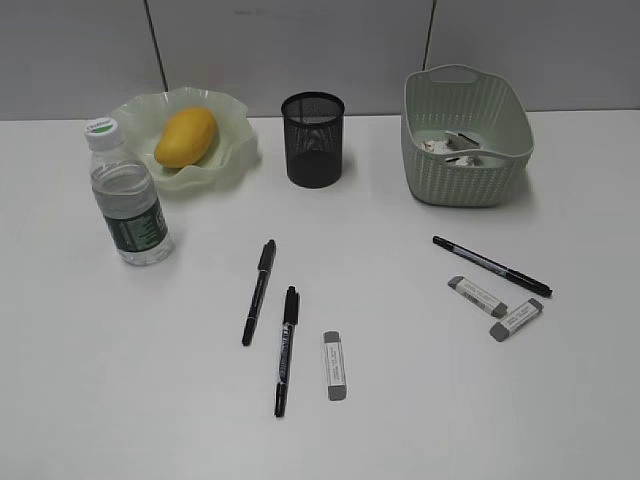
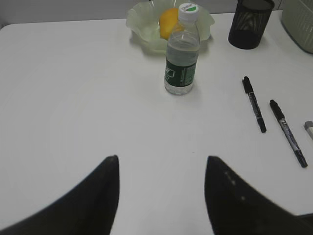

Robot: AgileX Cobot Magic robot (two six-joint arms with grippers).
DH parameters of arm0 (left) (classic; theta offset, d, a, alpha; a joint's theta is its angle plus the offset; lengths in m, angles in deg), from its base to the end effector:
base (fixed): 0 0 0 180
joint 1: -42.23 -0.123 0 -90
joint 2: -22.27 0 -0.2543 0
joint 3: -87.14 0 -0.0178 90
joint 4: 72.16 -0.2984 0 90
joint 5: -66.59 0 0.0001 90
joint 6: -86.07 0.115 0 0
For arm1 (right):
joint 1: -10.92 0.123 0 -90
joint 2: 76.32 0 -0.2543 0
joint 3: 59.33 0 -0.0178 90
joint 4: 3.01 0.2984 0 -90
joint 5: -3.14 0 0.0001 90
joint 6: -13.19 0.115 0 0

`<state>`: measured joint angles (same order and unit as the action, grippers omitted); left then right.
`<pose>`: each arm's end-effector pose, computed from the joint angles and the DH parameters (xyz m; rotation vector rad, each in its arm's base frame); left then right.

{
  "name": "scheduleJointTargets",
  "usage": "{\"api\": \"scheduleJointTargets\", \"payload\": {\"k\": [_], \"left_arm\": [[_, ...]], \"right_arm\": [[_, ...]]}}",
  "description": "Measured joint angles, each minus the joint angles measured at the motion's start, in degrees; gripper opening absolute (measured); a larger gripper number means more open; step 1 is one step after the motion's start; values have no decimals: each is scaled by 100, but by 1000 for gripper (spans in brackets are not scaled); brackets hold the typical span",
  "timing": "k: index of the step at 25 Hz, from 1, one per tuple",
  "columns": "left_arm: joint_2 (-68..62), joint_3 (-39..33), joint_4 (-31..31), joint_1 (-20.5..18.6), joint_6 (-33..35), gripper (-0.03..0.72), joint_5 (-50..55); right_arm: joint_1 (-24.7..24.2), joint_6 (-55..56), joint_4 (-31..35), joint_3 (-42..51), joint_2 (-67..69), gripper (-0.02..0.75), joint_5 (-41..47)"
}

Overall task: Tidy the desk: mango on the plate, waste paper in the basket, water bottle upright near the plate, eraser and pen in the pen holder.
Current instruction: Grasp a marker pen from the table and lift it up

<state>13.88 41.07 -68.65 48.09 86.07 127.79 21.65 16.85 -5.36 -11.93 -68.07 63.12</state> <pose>0.0833 -0.0148 0.2983 0.1075 2.0170 -0.1378 0.0875 0.0124 0.2928 -0.1227 2.0155 0.1107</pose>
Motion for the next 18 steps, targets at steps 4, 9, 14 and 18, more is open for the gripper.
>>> {"api": "scheduleJointTargets", "payload": {"k": [4, 9, 14, 18], "left_arm": [[10, -8, 0, 0, 0, 421, 2], [11, -13, 0, 0, 0, 420, 2], [11, -13, 0, 0, 0, 419, 2], [11, -13, 0, 0, 0, 439, 2]], "right_arm": [[0, 0, 0, 0, 0, 521, 0], [0, 0, 0, 0, 0, 521, -5], [0, 0, 0, 0, 17, 521, -5], [0, -37, 53, -87, 542, 521, -5]]}}
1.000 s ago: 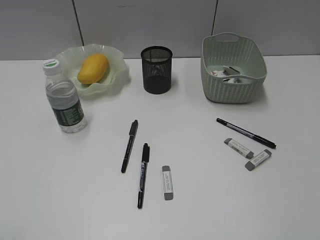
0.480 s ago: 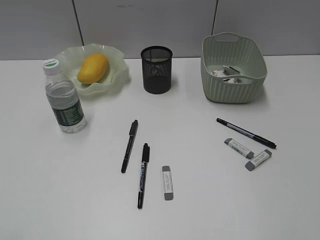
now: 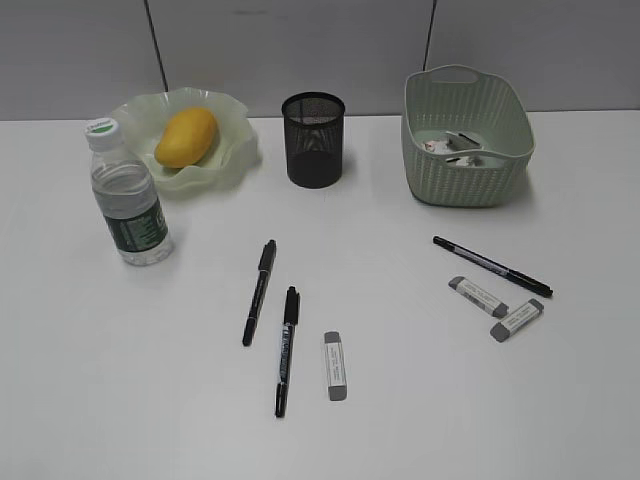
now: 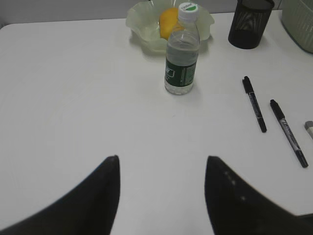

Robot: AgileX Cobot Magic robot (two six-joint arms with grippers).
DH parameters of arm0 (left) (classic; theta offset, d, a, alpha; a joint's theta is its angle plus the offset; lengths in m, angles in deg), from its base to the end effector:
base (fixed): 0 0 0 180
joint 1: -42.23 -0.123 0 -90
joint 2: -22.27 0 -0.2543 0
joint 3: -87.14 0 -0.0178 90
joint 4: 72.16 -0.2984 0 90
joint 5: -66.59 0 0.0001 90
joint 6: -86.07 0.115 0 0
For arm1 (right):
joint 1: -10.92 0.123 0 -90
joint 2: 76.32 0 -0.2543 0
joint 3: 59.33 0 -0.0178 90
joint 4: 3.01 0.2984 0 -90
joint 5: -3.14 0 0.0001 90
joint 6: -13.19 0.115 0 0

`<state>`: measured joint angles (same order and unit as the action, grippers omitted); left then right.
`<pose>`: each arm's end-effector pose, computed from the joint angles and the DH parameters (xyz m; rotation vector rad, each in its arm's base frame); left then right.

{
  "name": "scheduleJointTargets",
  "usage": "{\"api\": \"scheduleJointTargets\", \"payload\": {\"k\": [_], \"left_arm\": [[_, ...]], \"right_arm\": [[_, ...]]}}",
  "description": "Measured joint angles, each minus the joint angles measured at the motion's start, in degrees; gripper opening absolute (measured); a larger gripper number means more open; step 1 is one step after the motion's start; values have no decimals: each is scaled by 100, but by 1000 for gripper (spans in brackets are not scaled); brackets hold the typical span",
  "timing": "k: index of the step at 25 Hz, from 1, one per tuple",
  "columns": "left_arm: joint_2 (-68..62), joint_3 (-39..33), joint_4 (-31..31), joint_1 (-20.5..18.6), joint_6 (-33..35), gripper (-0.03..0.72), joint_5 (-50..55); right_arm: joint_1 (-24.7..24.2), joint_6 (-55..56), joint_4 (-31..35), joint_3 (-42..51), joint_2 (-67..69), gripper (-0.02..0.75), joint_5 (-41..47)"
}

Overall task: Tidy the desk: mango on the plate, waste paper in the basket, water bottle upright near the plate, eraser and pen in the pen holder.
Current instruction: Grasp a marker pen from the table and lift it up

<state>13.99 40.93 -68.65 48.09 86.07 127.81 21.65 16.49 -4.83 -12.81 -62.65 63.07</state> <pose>0.0833 -0.0148 0.2976 0.1076 2.0179 -0.1378 0.1012 0.0160 0.2891 -0.1360 2.0935 0.1094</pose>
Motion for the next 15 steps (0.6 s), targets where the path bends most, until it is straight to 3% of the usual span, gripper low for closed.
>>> {"api": "scheduleJointTargets", "payload": {"k": [7, 15], "left_arm": [[0, 0, 0, 0, 0, 634, 0], [0, 0, 0, 0, 0, 594, 0]], "right_arm": [[0, -508, 182, -606, 1587, 521, -156], [0, -1559, 334, -1266, 3881, 519, -176]]}}
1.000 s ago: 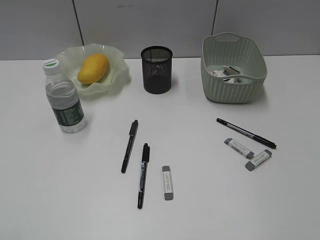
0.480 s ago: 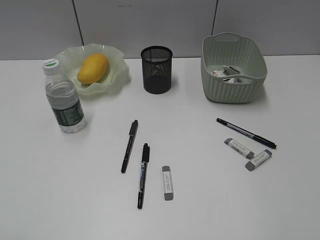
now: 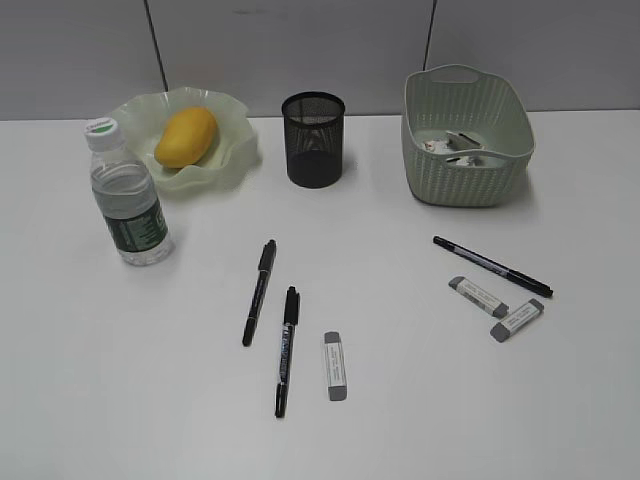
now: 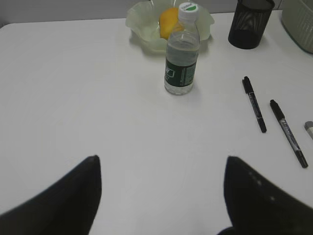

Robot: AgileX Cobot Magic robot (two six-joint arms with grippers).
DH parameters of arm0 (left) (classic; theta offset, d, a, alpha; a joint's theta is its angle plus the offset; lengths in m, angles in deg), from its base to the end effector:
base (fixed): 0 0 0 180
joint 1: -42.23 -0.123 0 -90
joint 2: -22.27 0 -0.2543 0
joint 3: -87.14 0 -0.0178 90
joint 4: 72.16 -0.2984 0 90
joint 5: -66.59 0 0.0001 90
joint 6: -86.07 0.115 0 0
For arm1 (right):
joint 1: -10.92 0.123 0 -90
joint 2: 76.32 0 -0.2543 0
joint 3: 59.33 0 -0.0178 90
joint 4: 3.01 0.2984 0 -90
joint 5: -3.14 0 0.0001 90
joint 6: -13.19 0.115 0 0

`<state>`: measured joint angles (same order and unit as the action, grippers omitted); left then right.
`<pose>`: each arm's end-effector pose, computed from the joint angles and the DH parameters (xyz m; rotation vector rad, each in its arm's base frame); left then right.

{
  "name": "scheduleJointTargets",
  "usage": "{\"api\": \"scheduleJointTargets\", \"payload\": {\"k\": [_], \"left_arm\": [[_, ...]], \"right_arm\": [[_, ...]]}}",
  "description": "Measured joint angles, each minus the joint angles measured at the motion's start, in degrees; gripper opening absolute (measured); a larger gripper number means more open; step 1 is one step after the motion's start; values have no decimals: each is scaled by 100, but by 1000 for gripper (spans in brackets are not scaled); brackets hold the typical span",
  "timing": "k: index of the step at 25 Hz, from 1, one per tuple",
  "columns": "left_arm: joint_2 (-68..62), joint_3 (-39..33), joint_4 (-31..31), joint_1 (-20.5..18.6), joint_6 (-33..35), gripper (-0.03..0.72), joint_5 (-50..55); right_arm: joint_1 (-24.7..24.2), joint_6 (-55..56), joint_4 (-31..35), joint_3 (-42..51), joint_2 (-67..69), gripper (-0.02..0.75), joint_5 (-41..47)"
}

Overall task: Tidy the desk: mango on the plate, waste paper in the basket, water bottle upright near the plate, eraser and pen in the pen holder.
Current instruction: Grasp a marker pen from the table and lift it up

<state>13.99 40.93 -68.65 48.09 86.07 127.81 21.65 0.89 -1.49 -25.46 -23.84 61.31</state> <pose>0.0833 -0.0148 0.2976 0.1076 2.0179 -0.1378 0.2043 0.0414 0.2678 -0.4951 2.4729 0.0230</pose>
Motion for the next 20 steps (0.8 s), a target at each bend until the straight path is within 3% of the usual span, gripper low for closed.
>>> {"api": "scheduleJointTargets", "payload": {"k": [10, 20], "left_arm": [[0, -1, 5, 0, 0, 580, 0], [0, -1, 5, 0, 0, 575, 0]], "right_arm": [[0, -978, 95, -1102, 2562, 470, -12], [0, -1911, 95, -1771, 3957, 461, -47]]}}
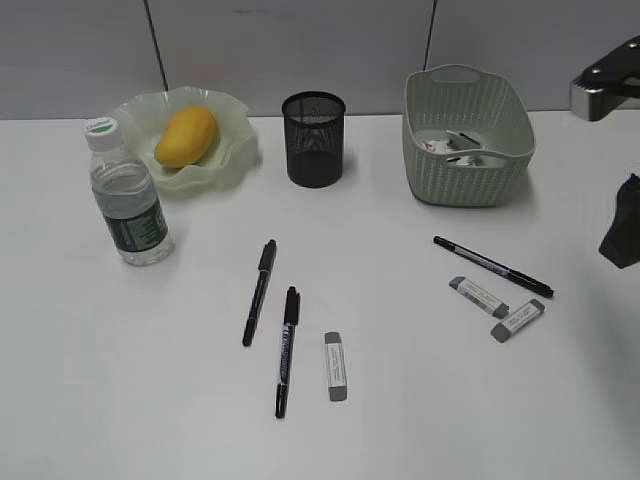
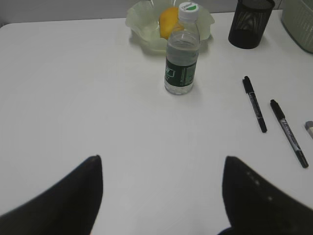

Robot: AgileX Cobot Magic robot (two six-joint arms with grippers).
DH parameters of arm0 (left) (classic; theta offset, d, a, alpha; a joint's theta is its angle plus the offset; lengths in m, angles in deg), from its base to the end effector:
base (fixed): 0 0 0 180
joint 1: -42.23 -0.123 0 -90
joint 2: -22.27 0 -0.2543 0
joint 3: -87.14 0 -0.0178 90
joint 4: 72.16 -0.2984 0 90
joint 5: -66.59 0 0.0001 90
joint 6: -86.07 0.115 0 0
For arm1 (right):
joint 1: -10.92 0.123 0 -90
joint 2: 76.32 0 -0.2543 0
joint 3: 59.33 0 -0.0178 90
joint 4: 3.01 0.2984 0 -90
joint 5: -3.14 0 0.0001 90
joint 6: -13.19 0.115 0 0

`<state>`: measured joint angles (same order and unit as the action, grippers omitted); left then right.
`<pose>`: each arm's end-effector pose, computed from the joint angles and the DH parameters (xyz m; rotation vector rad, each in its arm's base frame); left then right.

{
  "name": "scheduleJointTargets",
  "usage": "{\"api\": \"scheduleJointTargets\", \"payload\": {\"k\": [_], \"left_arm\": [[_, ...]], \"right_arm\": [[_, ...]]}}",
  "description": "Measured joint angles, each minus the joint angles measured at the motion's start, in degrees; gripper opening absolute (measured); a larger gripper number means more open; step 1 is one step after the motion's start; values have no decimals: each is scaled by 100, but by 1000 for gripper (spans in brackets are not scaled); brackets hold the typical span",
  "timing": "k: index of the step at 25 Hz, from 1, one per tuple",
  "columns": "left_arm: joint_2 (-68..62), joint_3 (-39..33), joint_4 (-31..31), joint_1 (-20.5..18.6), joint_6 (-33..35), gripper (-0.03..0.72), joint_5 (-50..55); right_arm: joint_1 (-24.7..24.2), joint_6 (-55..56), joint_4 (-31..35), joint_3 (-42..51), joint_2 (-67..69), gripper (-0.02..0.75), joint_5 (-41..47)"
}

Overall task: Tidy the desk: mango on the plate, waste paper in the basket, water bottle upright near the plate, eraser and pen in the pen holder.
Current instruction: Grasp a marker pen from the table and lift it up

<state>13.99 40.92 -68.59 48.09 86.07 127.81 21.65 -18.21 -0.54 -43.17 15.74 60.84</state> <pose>0.0833 -0.0149 0.2976 0.1077 2.0180 -0.1391 0.3196 0.0648 0.1893 -1.0147 2.7091 -0.0082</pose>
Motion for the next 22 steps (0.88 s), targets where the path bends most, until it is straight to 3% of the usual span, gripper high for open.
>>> {"api": "scheduleJointTargets", "payload": {"k": [14, 22], "left_arm": [[0, 0, 0, 0, 0, 571, 0], [0, 0, 0, 0, 0, 571, 0]], "right_arm": [[0, -793, 0, -67, 930, 363, -989], [0, -757, 80, -73, 1084, 351, -1270]]}}
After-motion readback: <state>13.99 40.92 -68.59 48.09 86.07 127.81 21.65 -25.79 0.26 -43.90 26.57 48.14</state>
